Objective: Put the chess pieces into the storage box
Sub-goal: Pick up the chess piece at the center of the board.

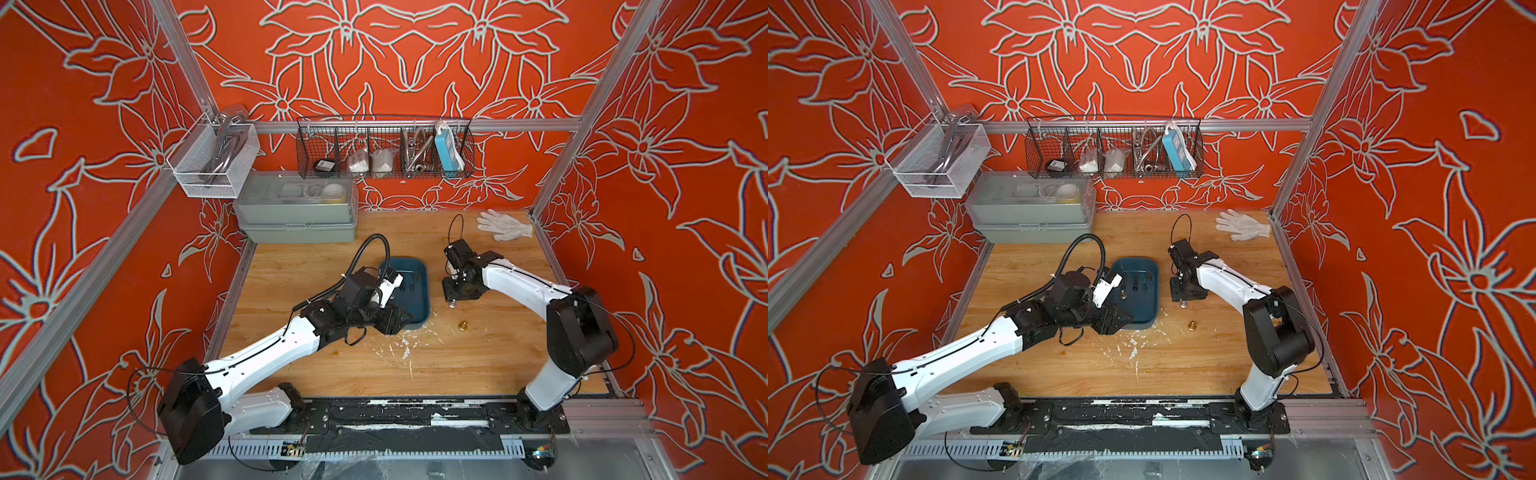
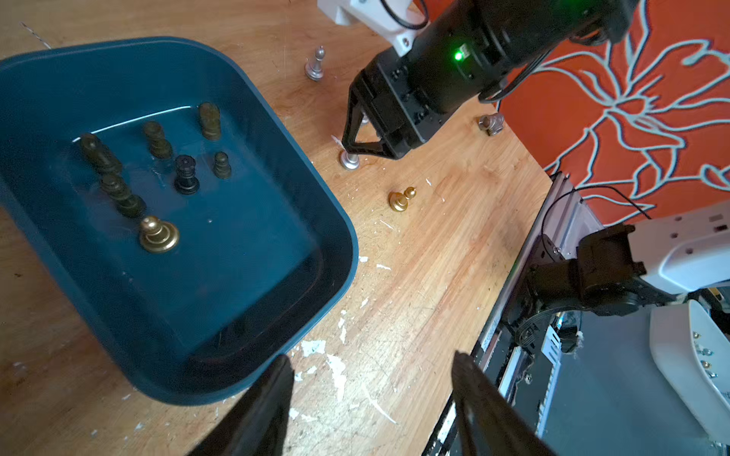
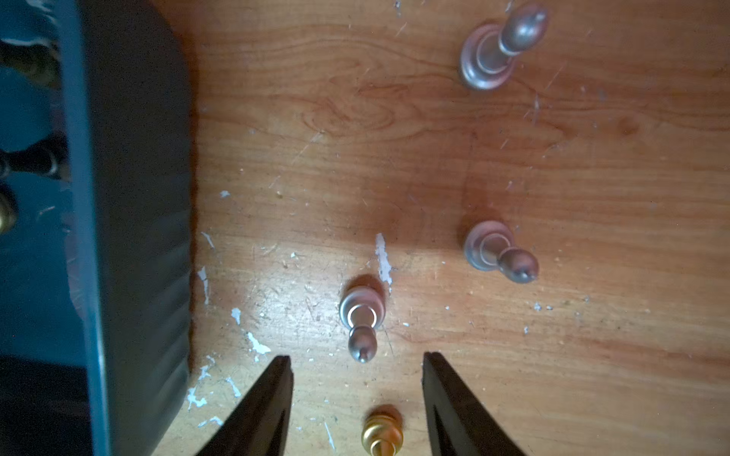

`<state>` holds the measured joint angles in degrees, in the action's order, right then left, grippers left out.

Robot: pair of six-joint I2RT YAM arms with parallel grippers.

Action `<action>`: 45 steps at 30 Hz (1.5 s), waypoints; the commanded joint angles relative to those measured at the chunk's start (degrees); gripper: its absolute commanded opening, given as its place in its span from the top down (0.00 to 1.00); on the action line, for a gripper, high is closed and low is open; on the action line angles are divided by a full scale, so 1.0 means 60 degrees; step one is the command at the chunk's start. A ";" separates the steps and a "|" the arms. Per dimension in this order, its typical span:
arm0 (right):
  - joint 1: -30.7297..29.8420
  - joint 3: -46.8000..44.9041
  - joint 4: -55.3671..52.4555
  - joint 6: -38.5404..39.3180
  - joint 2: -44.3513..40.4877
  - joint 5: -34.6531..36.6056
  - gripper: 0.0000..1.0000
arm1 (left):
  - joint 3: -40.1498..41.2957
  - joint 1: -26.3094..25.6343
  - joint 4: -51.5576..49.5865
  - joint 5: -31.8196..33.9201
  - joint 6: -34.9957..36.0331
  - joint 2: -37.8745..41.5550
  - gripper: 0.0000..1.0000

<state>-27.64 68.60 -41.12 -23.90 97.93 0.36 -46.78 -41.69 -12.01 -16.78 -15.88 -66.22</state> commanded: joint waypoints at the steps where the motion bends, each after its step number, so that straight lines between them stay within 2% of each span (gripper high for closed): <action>1: 0.0033 0.0421 -0.0066 0.0129 0.0359 0.0094 0.45 | 0.0085 -0.0039 0.0437 0.0183 0.0186 0.0311 0.36; 7: 0.0043 0.0779 -0.0197 0.0059 0.1012 0.0214 0.51 | 0.0067 -0.0038 0.0377 0.0088 0.0178 0.0106 0.36; 13: 0.0041 0.0573 -0.0180 -0.0103 0.1073 0.0279 0.52 | 0.0013 -0.0035 0.0277 0.0267 0.0227 0.0033 0.36; 17: 0.0039 0.0339 -0.0079 -0.0154 0.0966 0.0217 0.57 | -0.0039 -0.0039 0.0229 0.0339 0.0290 -0.0123 0.36; 37: 0.0051 0.0194 0.0016 -0.0106 0.1250 0.0173 0.60 | -0.0069 -0.0039 0.0400 0.0313 0.0135 -0.0505 0.36; 45: 0.0064 0.0183 0.0048 -0.0120 0.1249 0.0069 0.72 | -0.0105 -0.0039 0.0311 0.0390 0.0133 -0.0576 0.36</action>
<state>-27.53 70.41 -40.42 -24.56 104.81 0.47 -46.39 -41.69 -10.98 -15.05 -15.35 -69.19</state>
